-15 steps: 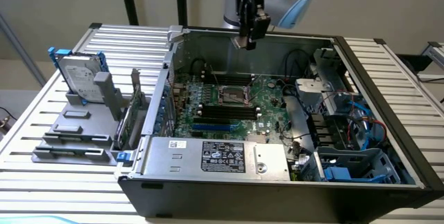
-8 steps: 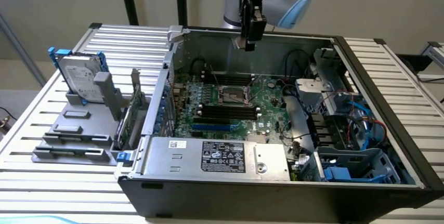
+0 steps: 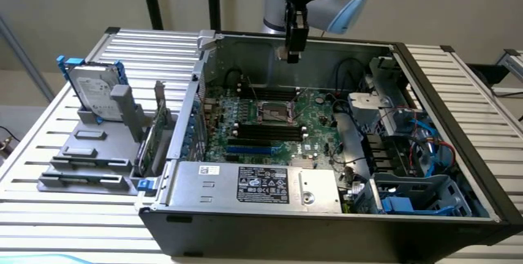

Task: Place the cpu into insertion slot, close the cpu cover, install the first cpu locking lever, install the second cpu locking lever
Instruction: 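Place the cpu into insertion slot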

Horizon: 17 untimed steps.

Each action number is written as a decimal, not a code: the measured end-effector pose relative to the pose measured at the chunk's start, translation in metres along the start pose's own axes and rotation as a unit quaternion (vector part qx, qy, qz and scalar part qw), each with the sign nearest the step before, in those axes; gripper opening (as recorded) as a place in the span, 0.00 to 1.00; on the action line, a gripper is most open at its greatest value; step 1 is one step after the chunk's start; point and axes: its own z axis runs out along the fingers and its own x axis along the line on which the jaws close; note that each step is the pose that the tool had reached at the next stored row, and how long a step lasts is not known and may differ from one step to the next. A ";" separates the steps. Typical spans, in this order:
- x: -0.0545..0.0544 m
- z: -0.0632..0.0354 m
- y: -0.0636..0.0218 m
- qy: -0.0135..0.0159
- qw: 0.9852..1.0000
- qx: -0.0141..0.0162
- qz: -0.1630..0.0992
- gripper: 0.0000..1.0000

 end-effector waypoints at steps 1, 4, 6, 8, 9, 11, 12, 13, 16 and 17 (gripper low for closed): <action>-0.001 0.0010 -0.0001 0.000 1.000 0.001 0.001 0.54; -0.005 0.0037 -0.0002 0.000 1.000 0.005 0.001 0.54; -0.008 0.0058 -0.0003 0.000 1.000 0.008 0.001 0.54; -0.010 0.0087 -0.0005 0.000 1.000 0.011 0.002 0.54; -0.010 0.0101 -0.0006 0.000 1.000 0.012 0.002 0.54; -0.010 0.0133 -0.0008 0.000 1.000 0.013 0.002 0.54; -0.010 0.0149 -0.0009 0.000 1.000 0.014 0.002 0.54; -0.010 0.0165 -0.0010 0.000 1.000 0.015 0.002 0.54; -0.011 0.0219 -0.0013 0.000 1.000 0.015 0.002 0.54; -0.011 0.0237 -0.0014 0.000 1.000 0.015 0.002 0.54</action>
